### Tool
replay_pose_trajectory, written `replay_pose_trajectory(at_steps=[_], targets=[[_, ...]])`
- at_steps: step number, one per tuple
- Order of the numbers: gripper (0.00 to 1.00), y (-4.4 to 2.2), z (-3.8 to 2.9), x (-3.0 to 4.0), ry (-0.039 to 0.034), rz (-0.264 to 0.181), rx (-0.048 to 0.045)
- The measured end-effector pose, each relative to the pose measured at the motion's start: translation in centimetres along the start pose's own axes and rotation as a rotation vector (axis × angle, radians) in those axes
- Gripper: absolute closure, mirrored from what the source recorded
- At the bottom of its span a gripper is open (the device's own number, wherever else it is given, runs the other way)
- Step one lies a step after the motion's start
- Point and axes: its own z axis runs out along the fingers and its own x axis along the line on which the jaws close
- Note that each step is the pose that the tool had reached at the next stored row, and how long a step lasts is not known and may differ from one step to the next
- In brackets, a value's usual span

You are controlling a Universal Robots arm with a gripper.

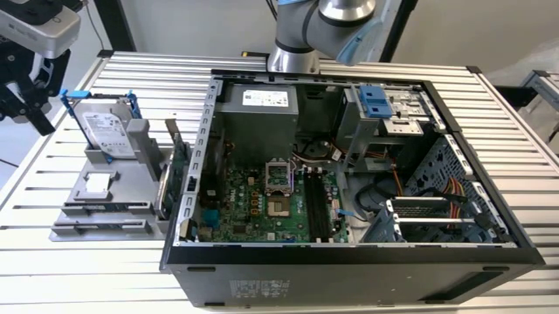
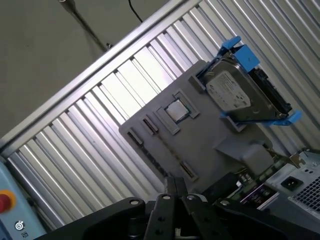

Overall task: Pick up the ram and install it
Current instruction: 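Pick up the ram and move it above insertion slot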

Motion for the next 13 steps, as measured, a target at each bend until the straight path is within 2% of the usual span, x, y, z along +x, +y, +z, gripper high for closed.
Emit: replay_pose_trajectory(at_steps=[13], targets=[[1.00,0.00,0.00,0.00,0.0045,-0.091,-0.0016]])
